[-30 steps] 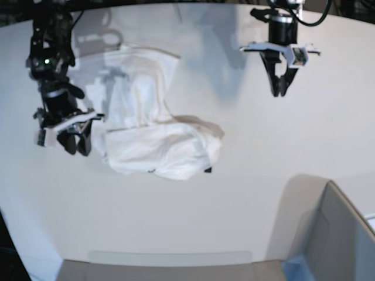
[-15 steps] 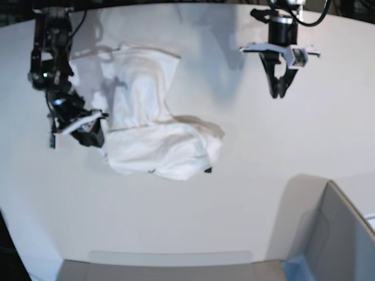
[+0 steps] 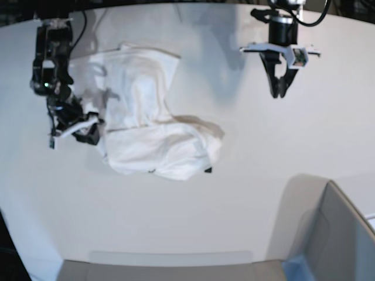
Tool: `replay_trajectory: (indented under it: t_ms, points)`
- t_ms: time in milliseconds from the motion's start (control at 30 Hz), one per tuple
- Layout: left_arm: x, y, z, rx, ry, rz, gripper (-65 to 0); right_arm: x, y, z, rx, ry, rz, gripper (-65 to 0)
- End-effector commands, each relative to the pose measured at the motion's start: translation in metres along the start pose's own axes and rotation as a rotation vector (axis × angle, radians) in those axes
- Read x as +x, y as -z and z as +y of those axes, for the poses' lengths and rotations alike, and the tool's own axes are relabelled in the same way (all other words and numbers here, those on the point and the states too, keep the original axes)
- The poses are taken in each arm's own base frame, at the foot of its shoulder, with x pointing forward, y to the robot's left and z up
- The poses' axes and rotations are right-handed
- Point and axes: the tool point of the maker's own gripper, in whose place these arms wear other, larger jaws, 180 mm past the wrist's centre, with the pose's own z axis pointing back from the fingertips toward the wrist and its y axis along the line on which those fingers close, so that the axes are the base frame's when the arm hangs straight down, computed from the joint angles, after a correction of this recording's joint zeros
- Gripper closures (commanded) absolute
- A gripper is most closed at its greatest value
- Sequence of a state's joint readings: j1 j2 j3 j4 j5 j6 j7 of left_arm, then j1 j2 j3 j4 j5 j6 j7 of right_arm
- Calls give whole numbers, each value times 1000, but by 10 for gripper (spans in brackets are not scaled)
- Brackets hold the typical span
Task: Layout the t-shirt on the table in an organized manner, then fold the t-shirt properly
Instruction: 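Grasp the t-shirt edge with the right gripper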
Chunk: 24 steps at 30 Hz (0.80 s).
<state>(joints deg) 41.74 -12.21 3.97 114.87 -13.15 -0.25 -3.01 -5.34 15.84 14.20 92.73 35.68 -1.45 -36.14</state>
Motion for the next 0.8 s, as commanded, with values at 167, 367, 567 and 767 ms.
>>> replay_trajectory:
  t_ms: [167,367,567,767]
  points:
    - [17,5,-1,-6,6,-66,-100,-7,19,36,92,-61,29,-216]
    - [18,5,-1,-6,8,-67,-100,-10,27,40,97,-29,35,-216]
    - [18,6,-1,-8,8,-69,-100,-8,34,39,94,-23,39,-209]
    - [20,10,-3,-11,6,-68,-100,9,26,52,121,-48,-8,-47]
